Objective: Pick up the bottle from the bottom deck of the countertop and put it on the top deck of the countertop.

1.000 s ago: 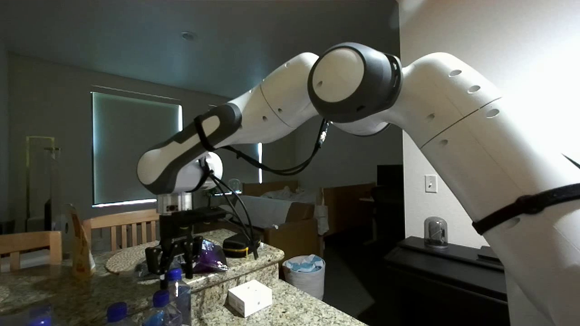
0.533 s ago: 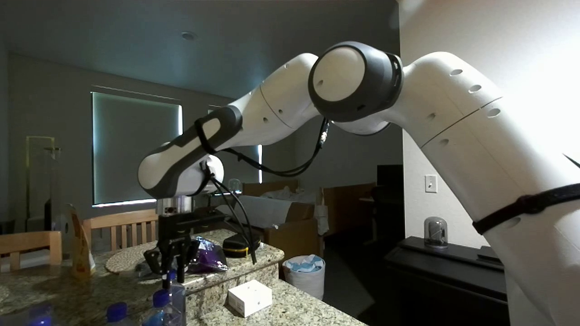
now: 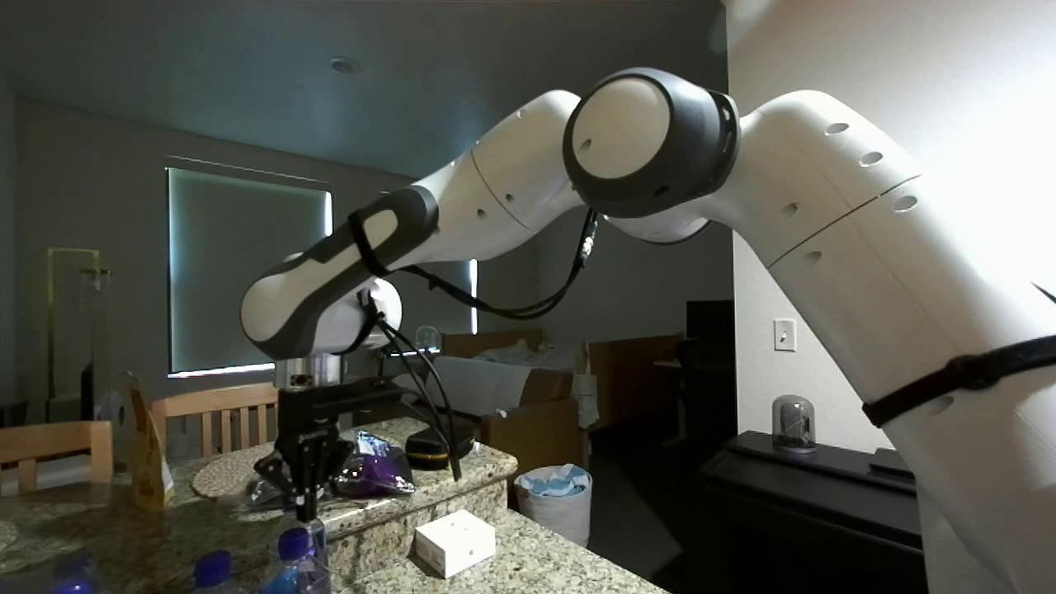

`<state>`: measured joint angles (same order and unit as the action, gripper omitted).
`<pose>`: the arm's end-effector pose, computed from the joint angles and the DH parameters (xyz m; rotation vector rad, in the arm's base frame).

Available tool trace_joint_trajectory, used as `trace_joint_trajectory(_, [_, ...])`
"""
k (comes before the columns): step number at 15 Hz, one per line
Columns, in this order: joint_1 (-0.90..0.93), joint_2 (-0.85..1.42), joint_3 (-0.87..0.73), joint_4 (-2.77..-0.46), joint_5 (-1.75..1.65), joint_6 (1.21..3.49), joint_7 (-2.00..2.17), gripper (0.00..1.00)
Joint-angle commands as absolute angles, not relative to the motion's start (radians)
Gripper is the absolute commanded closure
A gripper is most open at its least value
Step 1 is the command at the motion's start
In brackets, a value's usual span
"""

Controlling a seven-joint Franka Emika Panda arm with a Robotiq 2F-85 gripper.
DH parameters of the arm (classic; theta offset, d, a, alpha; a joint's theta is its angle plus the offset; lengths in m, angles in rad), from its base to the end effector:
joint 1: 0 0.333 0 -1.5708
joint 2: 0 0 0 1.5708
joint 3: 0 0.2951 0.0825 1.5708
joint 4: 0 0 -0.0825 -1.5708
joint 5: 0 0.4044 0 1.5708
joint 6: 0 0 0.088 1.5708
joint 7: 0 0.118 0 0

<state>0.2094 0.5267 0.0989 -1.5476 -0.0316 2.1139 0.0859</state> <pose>0.6760 0.2047 0.3108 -3.0918 -0.3474 -0.0578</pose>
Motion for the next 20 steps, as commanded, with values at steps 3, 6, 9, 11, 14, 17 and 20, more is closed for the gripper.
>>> trace_joint_trajectory(3, [0.224,0.495,0.091,-1.589,-0.050,2.163,0.120,0.63])
trace_joint_trajectory(6, [0.227,0.487,0.088,-1.594,-0.054,2.172,0.129,0.43])
trace_joint_trajectory(9, [0.227,0.492,0.082,-1.590,-0.057,2.178,0.140,0.24])
trace_joint_trajectory(11, [0.227,0.496,0.078,-1.586,-0.060,2.174,0.147,0.12])
trace_joint_trajectory(14, [0.227,0.500,0.073,-1.581,-0.061,2.167,0.148,0.01])
trace_joint_trajectory(17, [0.228,0.501,0.069,-1.581,-0.063,2.161,0.146,0.25])
trace_joint_trajectory(20, [0.226,0.502,0.070,-1.581,-0.066,2.160,0.140,0.32])
